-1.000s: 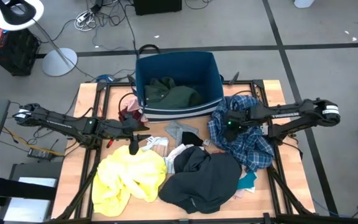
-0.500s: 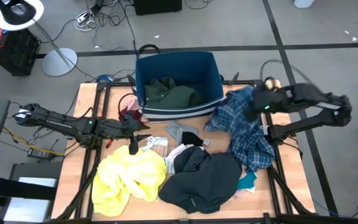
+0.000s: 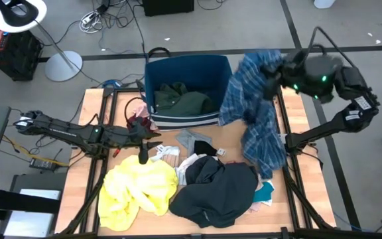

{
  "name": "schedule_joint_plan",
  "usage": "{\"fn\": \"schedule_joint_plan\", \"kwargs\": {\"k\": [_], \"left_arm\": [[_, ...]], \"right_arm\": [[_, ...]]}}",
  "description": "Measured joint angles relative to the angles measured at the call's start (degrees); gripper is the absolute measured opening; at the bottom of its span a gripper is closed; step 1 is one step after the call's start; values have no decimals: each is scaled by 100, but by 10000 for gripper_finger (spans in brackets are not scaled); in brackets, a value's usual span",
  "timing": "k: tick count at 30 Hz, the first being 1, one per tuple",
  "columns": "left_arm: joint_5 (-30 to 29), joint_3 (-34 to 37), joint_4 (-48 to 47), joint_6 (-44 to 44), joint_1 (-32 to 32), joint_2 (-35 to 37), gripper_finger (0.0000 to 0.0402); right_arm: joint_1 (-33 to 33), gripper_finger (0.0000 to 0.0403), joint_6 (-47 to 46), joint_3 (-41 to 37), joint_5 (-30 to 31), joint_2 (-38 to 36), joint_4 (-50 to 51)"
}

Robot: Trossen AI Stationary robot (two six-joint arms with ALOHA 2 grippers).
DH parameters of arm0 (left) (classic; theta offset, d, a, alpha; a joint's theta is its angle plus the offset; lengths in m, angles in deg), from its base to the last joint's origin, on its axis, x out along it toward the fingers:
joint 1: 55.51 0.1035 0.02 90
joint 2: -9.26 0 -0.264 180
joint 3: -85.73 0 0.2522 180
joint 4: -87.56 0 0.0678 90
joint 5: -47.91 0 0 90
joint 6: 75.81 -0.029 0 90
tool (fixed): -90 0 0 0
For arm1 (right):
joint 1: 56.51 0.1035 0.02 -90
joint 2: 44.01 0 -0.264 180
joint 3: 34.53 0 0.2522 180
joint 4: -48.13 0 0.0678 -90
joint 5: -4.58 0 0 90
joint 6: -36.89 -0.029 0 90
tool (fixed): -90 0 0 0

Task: Sort clothes
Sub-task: Put the blue shirt into the blue laundry bin

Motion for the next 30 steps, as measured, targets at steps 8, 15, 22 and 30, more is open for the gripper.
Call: {"fn": "schedule_joint_plan", "kwargs": {"k": [8,15,22,30], "left_arm": [[-13,0,14,175,217,0,163],[-9,1,8,179,217,0,163],[464,1,-93,333,215,0,163],[586,5,-322,480,215,-6,163]], "right_arm": [[-595,16,1150,1176,-1267,1449,-1855],[-1064,16,1100,1527,-2357,2498,-2194],[-1437,16,615,1523,-2375,3211,-114],[-1849,54,148,1523,-2711,4022,1842]]}}
